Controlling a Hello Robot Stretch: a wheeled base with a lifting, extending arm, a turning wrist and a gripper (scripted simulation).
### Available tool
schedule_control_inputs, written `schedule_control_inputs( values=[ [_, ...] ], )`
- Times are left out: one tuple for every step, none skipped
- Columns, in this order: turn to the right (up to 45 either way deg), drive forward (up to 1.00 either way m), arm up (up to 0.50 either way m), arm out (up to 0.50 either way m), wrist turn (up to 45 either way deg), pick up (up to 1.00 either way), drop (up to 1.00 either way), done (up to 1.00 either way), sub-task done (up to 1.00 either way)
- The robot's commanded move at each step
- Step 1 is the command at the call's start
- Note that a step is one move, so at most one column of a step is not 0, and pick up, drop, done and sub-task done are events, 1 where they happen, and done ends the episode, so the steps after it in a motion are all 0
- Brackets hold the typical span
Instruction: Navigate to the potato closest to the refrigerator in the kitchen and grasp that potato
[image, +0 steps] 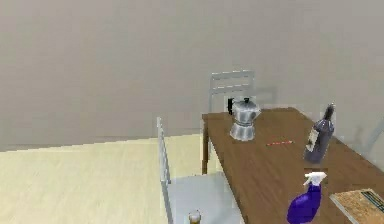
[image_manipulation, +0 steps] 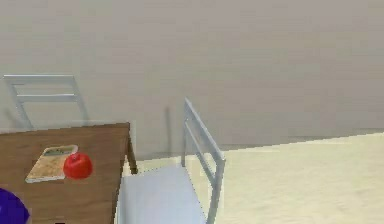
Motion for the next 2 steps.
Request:
schedule_control_inputs(
  values=[
    [-39.0,0.0,0.0,0.0,0.0,0.0,0.0,0.0,0.0],
    [0.0,0.0,0.5,0.0,0.0,0.0,0.0,0.0,0.0]
  ],
)
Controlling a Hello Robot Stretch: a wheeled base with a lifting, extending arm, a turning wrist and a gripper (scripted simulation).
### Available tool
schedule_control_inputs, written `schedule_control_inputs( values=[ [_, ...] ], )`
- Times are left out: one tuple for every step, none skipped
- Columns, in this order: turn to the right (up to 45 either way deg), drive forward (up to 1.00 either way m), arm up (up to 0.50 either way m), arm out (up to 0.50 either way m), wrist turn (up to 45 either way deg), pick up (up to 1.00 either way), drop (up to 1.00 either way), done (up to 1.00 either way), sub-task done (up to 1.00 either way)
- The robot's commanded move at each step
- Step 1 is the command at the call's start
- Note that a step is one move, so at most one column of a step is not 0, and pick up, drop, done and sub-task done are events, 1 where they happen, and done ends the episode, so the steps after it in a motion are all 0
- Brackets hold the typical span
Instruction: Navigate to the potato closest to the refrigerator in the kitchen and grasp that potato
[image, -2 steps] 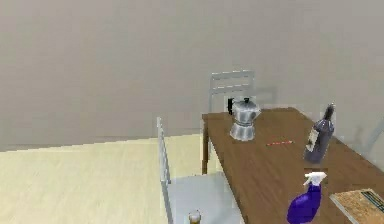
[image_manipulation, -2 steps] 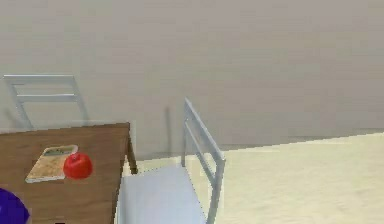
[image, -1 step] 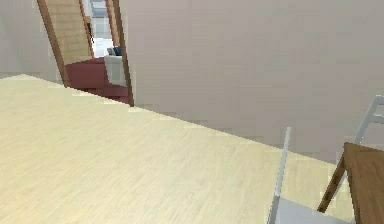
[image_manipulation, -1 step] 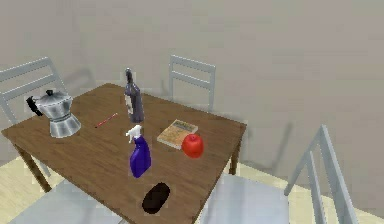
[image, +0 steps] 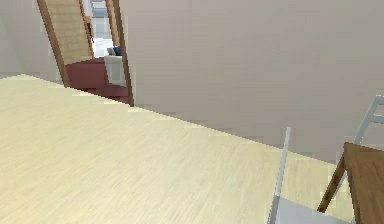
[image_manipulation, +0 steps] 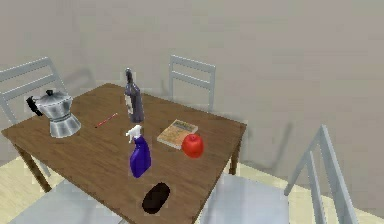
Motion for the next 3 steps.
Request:
schedule_control_inputs(
  values=[
    [0.0,0.0,0.36,0.0,0.0,0.0,0.0,0.0,0.0],
    [0.0,0.0,0.0,0.14,0.0,0.0,0.0,0.0,0.0],
    [0.0,0.0,0.0,0.0,45.0,0.0,0.0,0.0,0.0]
  ],
)
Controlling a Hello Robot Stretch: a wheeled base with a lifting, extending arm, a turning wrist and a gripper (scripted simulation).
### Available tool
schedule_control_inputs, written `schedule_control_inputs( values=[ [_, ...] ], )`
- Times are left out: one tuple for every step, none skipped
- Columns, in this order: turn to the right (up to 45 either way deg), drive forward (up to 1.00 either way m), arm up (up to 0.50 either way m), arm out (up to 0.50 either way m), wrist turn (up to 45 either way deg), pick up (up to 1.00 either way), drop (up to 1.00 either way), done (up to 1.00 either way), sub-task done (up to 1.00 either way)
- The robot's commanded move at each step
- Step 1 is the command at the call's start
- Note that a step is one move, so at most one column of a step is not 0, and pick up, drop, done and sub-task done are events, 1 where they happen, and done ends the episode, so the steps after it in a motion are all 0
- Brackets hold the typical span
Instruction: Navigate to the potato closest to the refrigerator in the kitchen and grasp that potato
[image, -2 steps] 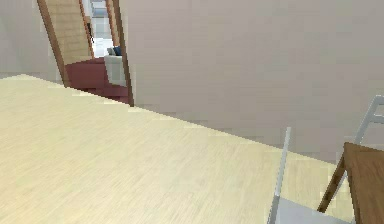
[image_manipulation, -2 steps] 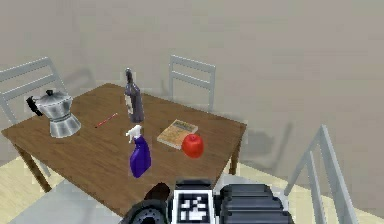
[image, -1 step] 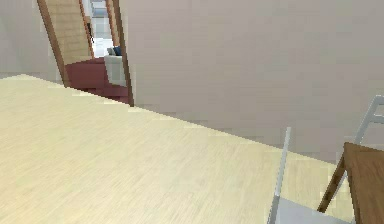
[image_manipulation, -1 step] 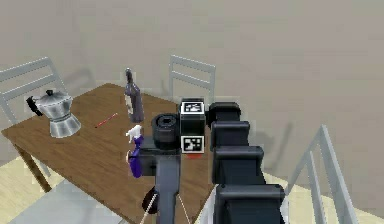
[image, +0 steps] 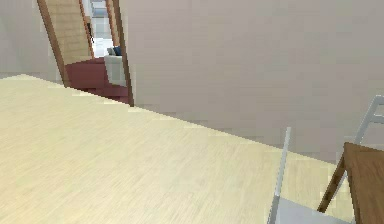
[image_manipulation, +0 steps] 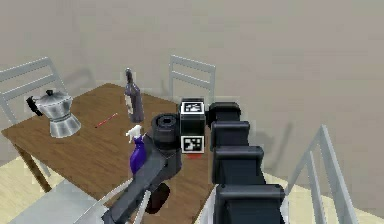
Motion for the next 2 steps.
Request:
schedule_control_inputs(
  values=[
    [0.0,0.0,0.0,0.0,45.0,0.0,0.0,0.0,0.0],
    [0.0,0.0,0.0,0.0,45.0,0.0,0.0,0.0,0.0]
  ],
)
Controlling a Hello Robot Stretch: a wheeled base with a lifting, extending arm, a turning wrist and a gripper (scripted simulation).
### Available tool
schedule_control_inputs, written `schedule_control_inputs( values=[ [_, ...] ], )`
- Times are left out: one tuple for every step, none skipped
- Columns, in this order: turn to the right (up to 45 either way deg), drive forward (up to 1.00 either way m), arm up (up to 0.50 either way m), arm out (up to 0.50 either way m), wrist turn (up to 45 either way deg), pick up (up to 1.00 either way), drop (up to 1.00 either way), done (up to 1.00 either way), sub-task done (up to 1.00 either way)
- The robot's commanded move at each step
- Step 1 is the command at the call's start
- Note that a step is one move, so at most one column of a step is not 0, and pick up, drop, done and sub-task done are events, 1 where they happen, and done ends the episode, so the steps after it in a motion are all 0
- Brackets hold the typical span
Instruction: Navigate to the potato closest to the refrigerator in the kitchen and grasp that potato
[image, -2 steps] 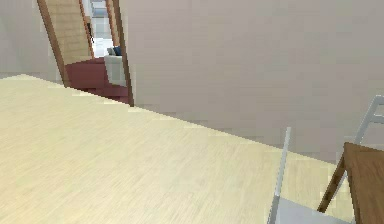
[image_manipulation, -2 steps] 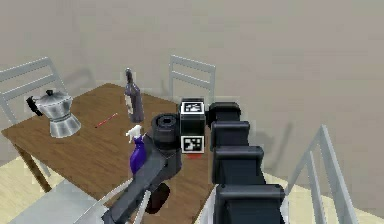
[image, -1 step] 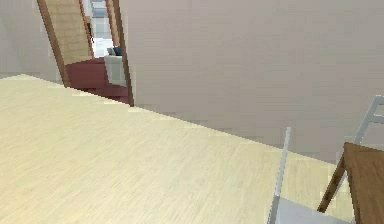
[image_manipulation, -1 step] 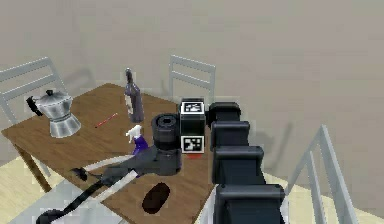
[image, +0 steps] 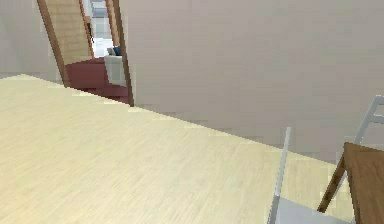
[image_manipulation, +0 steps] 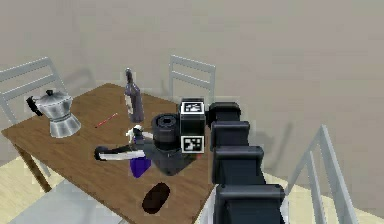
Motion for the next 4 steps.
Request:
schedule_control_inputs(
  values=[
    [0.0,0.0,0.0,0.0,12.0,0.0,0.0,0.0,0.0],
    [0.0,0.0,-0.3,0.0,0.0,0.0,0.0,0.0,0.0],
    [0.0,0.0,0.0,0.0,0.0,1.0,0.0,0.0,0.0],
    [0.0,0.0,0.1,0.0,0.0,0.0,0.0,0.0,0.0]
  ],
)
